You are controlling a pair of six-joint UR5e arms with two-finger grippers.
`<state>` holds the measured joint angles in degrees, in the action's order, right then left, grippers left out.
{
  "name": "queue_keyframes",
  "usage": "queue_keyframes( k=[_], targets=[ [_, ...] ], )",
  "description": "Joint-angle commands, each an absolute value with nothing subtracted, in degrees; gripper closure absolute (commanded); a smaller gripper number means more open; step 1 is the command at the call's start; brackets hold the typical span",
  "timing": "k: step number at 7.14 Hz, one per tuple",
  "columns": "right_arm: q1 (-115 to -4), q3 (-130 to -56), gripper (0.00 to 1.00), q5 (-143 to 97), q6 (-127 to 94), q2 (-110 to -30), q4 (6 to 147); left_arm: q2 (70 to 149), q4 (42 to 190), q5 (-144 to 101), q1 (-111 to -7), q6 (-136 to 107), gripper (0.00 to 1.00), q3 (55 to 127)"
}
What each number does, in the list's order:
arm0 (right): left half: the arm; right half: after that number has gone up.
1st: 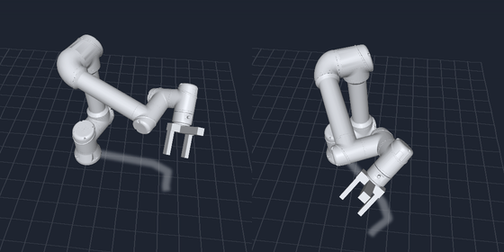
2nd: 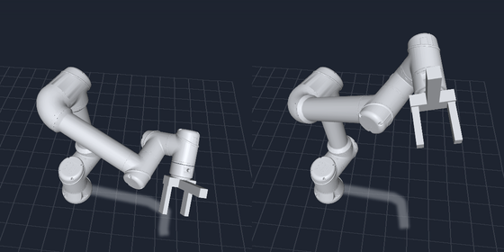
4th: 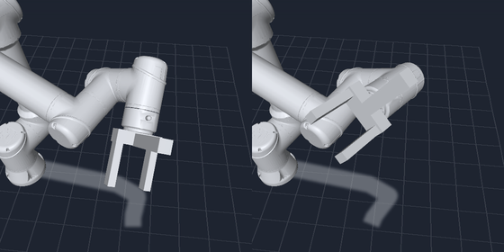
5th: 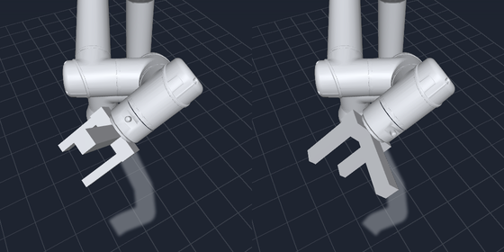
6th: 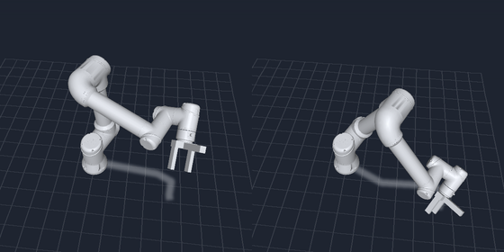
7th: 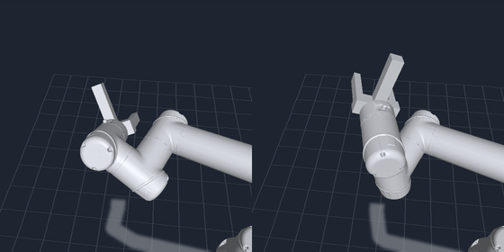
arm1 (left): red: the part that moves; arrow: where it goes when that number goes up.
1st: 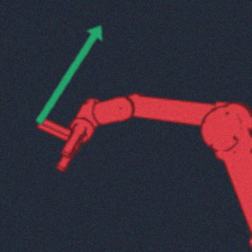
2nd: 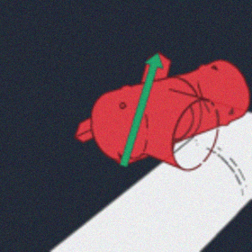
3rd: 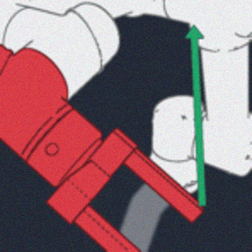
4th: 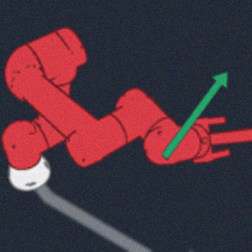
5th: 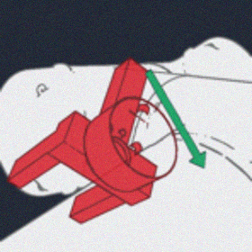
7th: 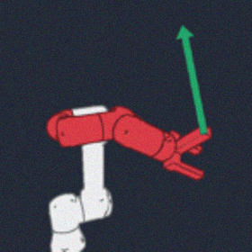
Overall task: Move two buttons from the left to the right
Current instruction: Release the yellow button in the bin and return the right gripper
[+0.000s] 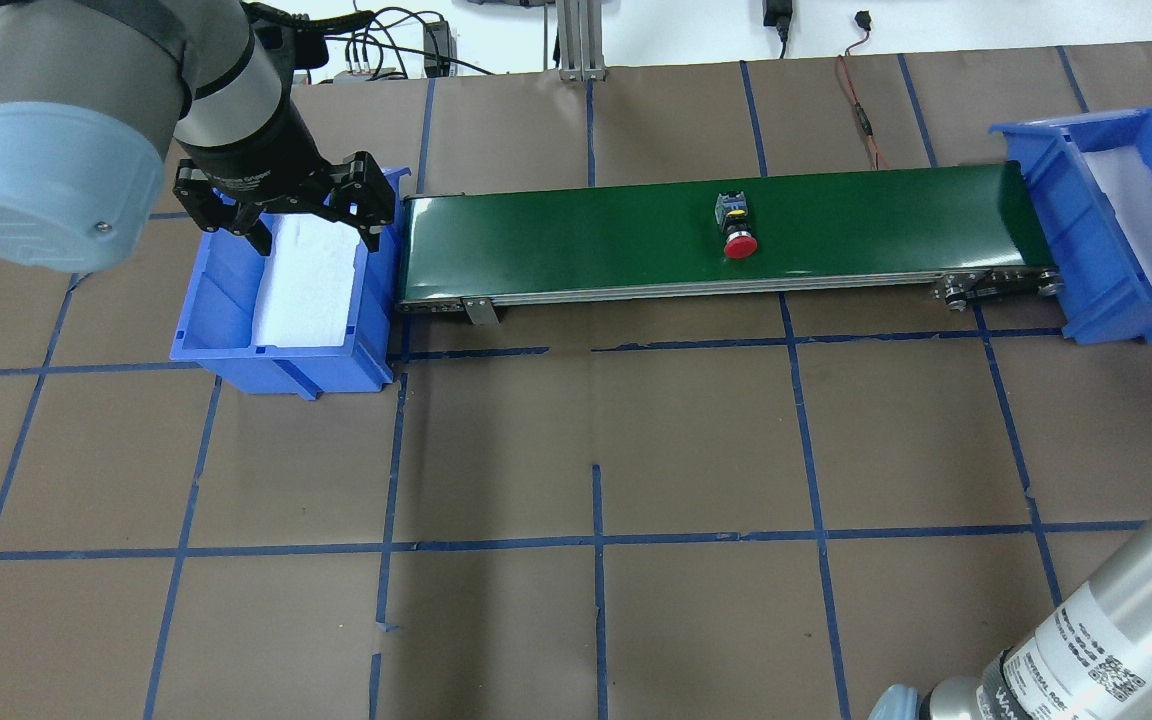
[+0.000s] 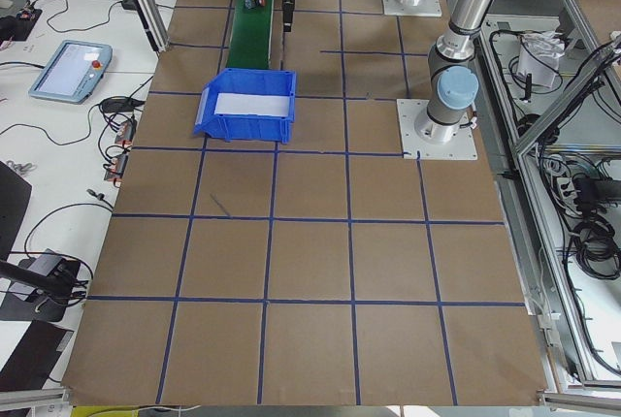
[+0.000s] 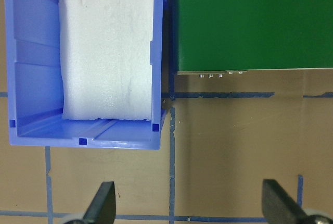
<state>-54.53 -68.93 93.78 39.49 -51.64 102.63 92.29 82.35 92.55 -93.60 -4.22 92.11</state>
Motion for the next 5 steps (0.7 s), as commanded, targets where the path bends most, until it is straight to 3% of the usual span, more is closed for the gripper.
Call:
queue_keyframes(
  k=[1, 3, 5],
  targets=[
    [-54.6, -68.7, 0.37, 93.3, 39.3, -51.7, 102.6, 92.3, 82.4, 92.5, -93.6, -4.2, 0.0, 92.1],
    [-55.3, -67.9, 0.16, 93.3, 39.0, -52.7, 101.9, 92.3, 82.4, 92.5, -93.6, -4.2, 0.0, 92.1],
    [-59.2, -67.6, 0.08, 93.3, 38.8, -56.9, 98.1, 92.4, 82.4, 92.5, -93.6, -4.2, 0.0, 92.1]
  ],
)
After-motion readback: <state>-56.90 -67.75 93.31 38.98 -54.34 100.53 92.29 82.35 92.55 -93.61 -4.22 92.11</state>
